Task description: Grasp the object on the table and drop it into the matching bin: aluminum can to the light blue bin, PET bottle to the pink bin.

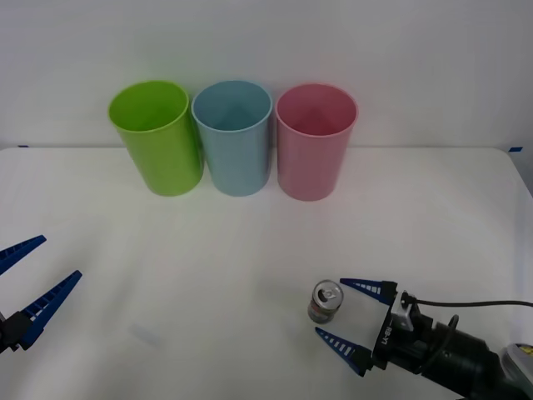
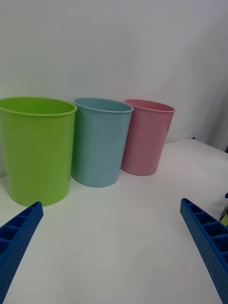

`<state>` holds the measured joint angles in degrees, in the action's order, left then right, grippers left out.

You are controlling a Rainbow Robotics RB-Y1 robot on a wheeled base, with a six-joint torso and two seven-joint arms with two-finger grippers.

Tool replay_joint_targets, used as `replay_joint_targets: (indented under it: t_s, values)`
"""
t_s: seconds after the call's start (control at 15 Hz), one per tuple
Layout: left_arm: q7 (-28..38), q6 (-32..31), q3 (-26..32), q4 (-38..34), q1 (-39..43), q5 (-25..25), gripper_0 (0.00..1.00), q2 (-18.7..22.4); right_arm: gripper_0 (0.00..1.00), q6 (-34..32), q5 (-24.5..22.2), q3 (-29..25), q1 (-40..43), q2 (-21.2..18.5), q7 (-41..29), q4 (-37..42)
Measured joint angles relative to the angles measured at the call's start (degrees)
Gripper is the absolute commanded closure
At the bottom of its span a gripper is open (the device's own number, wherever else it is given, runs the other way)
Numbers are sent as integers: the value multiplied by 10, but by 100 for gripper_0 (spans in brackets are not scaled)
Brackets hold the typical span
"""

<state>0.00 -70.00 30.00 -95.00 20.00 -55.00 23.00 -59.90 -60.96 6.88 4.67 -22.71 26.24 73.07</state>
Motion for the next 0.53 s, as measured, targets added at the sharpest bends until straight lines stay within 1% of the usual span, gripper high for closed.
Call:
replay_joint_targets:
  t_s: [0.13,0.53]
  values:
    - [0,0,0,0,0,0,0,0,0,8,-10,2,-1,15,4,0]
    - [0,0,0,0,0,0,0,0,0,45,-11,31,-11,34,16,0]
